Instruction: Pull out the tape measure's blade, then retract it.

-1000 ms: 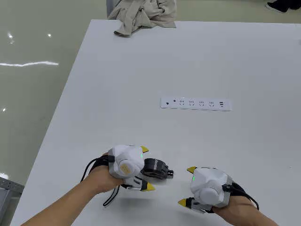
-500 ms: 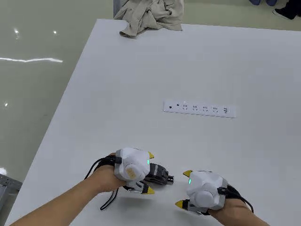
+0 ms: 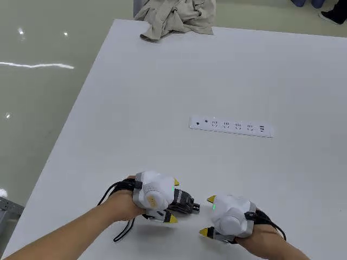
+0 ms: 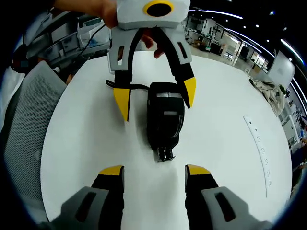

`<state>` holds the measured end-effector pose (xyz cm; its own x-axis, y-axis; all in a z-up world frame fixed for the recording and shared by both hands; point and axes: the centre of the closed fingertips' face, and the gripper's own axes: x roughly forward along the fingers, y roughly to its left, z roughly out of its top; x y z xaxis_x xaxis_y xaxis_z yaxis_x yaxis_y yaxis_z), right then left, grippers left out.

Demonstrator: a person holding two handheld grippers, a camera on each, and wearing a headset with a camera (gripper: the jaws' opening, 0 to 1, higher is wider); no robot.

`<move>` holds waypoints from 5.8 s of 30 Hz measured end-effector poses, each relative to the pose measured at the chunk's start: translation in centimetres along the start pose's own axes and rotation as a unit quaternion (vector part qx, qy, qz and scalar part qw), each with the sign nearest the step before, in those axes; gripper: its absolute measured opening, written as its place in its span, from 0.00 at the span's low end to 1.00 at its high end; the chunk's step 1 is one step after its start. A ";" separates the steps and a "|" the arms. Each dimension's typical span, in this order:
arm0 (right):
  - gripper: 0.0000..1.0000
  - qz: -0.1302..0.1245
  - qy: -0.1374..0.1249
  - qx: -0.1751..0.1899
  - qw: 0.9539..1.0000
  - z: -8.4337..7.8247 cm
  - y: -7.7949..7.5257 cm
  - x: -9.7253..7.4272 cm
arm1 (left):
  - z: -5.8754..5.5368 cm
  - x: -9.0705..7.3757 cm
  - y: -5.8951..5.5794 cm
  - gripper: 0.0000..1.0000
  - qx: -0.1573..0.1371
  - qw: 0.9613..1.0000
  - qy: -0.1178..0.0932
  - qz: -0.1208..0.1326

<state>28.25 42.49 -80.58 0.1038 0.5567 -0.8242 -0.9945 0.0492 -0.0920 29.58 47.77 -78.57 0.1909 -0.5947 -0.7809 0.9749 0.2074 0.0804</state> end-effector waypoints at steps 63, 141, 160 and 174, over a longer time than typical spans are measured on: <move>0.20 0.063 0.001 -0.031 0.998 0.4 -1.0 3.2 | -0.7 0.9 1.0 0.35 0.043 0.999 0.026 -0.002; 0.13 0.050 0.005 -0.037 0.998 -4.8 -2.3 -0.6 | -0.8 1.0 1.0 0.33 0.040 0.998 0.048 -0.008; 0.12 0.046 0.010 -0.026 0.999 -6.8 -2.6 -1.9 | -0.9 1.1 1.0 0.33 0.045 0.997 0.055 -0.010; 0.12 0.044 0.017 -0.018 0.999 -8.6 -2.9 -3.2 | -0.8 1.1 1.0 0.33 0.046 0.997 0.058 -0.010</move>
<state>30.88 33.40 -82.47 0.0178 0.5295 -0.8481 -0.9988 -0.0289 -0.0390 30.67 48.00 -79.85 0.1628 -0.5035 -0.8485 0.9857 0.1212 0.1172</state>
